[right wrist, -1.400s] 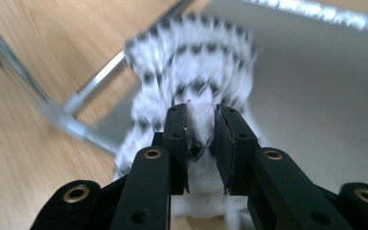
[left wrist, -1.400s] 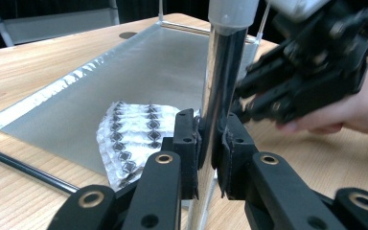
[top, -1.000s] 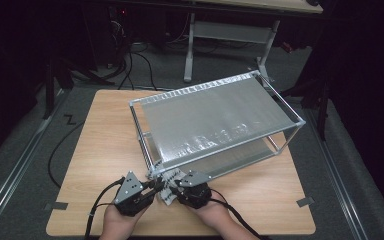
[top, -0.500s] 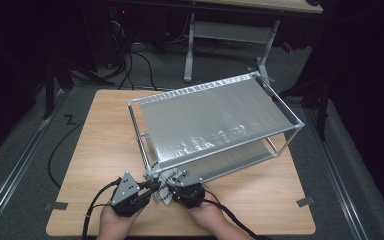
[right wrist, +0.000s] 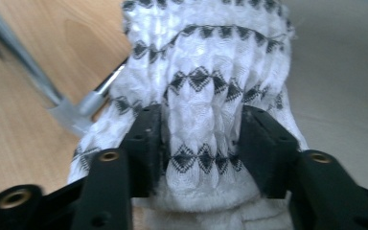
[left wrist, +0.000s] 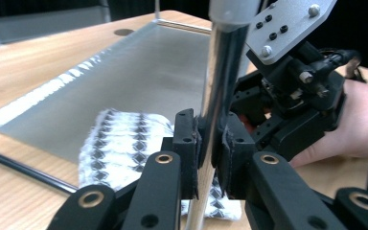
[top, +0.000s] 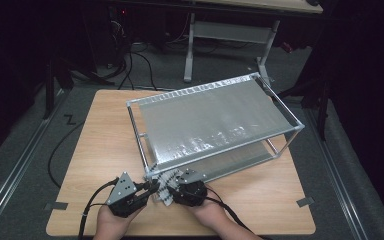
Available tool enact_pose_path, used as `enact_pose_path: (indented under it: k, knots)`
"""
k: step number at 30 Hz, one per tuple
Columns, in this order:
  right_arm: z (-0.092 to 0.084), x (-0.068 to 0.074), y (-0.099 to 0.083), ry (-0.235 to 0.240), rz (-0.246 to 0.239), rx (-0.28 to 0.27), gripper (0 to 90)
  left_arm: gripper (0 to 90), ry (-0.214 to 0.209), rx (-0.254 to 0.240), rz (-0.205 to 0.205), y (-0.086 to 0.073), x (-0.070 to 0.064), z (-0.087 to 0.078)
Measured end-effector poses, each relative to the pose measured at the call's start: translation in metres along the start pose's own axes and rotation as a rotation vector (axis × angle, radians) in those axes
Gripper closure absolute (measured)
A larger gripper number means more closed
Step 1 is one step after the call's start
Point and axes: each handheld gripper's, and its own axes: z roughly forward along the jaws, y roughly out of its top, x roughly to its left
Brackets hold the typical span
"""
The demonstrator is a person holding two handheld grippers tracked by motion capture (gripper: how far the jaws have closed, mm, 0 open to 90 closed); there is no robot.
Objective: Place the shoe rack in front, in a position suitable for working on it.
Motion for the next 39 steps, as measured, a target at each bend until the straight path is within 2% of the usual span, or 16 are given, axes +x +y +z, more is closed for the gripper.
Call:
enact_pose_path:
  k: [1, 2, 5, 9, 12, 14, 17, 20, 22, 25, 26, 28, 36, 37, 38, 39]
  knots:
    - [0.0, 0.0, 0.0, -0.013, -0.012, -0.007, 44.9, 79.9, 0.004, -0.002, 0.007, 0.0, 0.0, 0.0]
    - [-0.001, 0.002, -0.001, -0.022, 0.015, 0.007, 44.3, 80.2, 0.009, -0.001, 0.012, 0.0, -0.001, 0.0]
    - [-0.003, 0.004, -0.003, -0.039, 0.012, -0.009, 39.4, 80.4, 0.017, -0.005, 0.016, -0.001, -0.002, 0.0]
    - [-0.006, 0.011, -0.004, -0.052, -0.022, -0.031, 39.6, 80.5, 0.018, -0.008, 0.017, -0.001, -0.002, 0.0]
    - [-0.009, 0.016, -0.003, -0.043, -0.043, -0.063, 39.9, 80.2, 0.014, -0.009, 0.0, -0.001, -0.002, 0.0]
    - [-0.009, 0.018, -0.002, -0.027, -0.041, -0.077, 39.9, 80.2, 0.009, -0.008, -0.001, -0.001, -0.002, 0.0]
    - [-0.007, 0.021, -0.002, -0.01, -0.047, -0.073, 48.5, 80.3, 0.011, -0.008, 0.006, -0.001, -0.002, 0.0]
    - [-0.005, 0.023, -0.003, -0.026, -0.065, -0.058, 59.2, 80.4, 0.011, -0.008, 0.014, -0.001, -0.002, 0.0]
    - [-0.001, 0.022, -0.001, -0.027, -0.07, -0.036, 61.4, 80.3, 0.008, -0.007, 0.007, -0.001, -0.002, 0.0]
    - [0.0, 0.019, 0.002, -0.014, -0.031, 0.012, 62.9, 80.2, -0.005, -0.002, -0.002, -0.001, 0.0, -0.001]
    - [0.0, 0.019, 0.003, -0.022, -0.03, 0.018, 62.8, 80.2, -0.005, -0.002, -0.002, -0.001, 0.0, -0.001]
    - [0.001, 0.018, 0.002, -0.033, -0.043, 0.015, 62.7, 80.2, -0.002, -0.004, -0.001, -0.001, -0.001, -0.001]
    - [0.0, 0.006, -0.001, -0.042, -0.003, 0.023, 61.8, 80.0, -0.012, -0.013, -0.003, -0.002, 0.001, 0.0]
    - [0.0, 0.003, -0.001, -0.047, -0.018, 0.011, 62.0, 80.0, -0.01, -0.01, -0.003, -0.002, 0.001, 0.0]
    - [0.0, 0.002, -0.002, -0.057, -0.001, 0.02, 62.4, 80.1, -0.008, -0.006, -0.004, -0.001, 0.0, 0.0]
    - [0.0, -0.001, -0.002, -0.062, -0.011, 0.01, 62.8, 80.1, -0.005, -0.005, -0.002, -0.001, 0.0, 0.0]
